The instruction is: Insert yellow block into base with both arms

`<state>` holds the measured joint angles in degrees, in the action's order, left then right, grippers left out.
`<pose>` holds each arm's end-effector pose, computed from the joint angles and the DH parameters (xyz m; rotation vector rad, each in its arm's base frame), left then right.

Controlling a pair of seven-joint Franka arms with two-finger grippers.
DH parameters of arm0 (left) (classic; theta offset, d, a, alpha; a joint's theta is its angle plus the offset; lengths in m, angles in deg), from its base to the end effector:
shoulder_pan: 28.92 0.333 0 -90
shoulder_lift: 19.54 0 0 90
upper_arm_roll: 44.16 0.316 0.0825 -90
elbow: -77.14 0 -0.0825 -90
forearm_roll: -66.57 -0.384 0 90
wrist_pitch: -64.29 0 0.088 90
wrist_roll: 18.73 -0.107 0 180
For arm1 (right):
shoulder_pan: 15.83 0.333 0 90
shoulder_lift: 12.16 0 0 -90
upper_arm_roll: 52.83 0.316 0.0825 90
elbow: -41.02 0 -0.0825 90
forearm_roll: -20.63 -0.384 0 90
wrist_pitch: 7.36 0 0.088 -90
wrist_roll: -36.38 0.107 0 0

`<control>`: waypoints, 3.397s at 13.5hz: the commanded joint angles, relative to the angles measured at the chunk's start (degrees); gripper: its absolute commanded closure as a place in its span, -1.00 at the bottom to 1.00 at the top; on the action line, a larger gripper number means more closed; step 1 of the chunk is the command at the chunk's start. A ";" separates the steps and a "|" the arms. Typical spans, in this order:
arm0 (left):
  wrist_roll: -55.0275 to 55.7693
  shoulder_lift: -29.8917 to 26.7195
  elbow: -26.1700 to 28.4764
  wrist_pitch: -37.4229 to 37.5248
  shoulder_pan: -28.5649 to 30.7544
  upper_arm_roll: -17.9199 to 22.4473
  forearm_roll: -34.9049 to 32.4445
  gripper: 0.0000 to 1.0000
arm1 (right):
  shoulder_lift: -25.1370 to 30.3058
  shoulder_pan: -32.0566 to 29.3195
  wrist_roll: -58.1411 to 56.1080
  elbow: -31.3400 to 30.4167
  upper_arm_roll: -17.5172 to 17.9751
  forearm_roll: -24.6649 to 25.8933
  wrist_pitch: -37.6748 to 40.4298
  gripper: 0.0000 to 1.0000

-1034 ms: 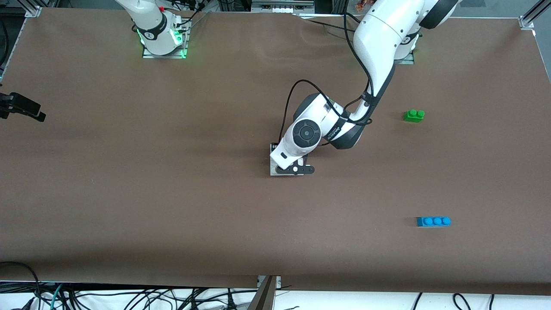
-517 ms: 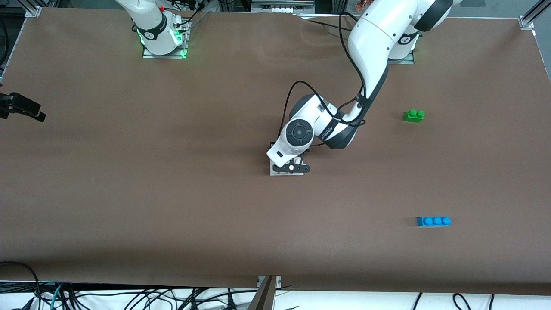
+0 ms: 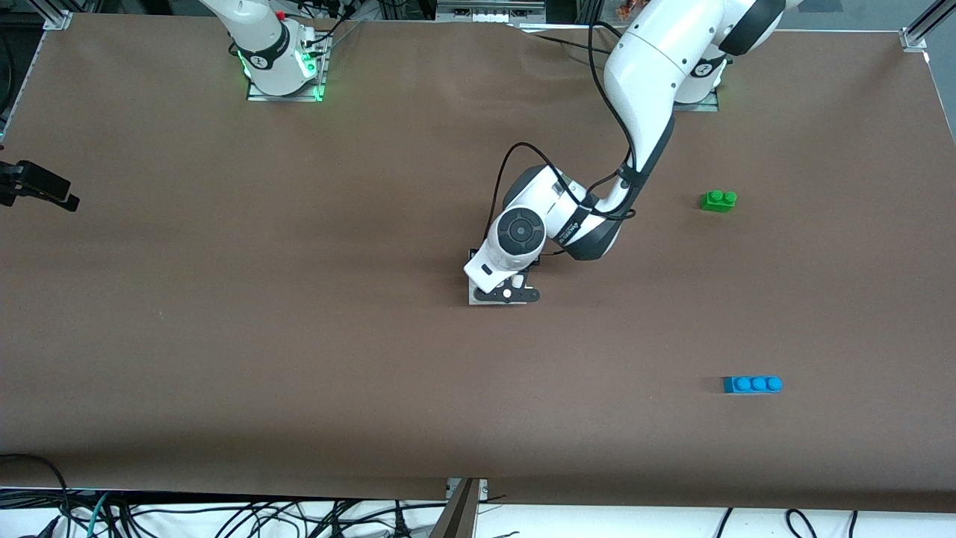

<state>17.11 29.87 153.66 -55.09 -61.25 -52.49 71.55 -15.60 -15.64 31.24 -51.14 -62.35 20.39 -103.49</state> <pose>0.5650 -0.4611 0.2063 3.0465 0.0109 -0.3046 0.5731 -0.0911 0.5824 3.1325 -0.1147 0.0145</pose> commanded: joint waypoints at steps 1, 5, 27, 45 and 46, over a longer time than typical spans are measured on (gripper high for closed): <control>1.25 1.57 -1.81 -1.29 -0.98 0.77 -1.11 0.29 | -0.51 -0.01 -0.66 1.37 0.11 0.33 0.59 -1.00; 1.69 1.83 -1.81 -1.29 -1.42 0.77 -1.20 0.29 | -0.51 -0.01 -0.66 1.37 0.11 0.33 0.59 -1.00; 2.04 -17.04 -1.98 21.70 6.38 1.47 -1.37 -1.00 | -1.04 1.13 -0.57 2.59 0.20 0.50 -0.72 -1.00; -26.79 -52.39 19.81 28.15 30.75 2.37 -6.90 -1.00 | -4.73 3.33 0.04 10.86 1.26 0.15 0.25 -1.00; -26.35 -52.40 20.08 28.33 30.83 2.01 -6.91 -1.00 | -4.90 3.33 0.22 10.95 1.17 0.33 -0.11 -1.00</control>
<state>-8.84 -19.85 170.22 -25.11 -31.09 -48.58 66.84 -20.14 -12.18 31.33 -41.91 -61.08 20.35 -103.79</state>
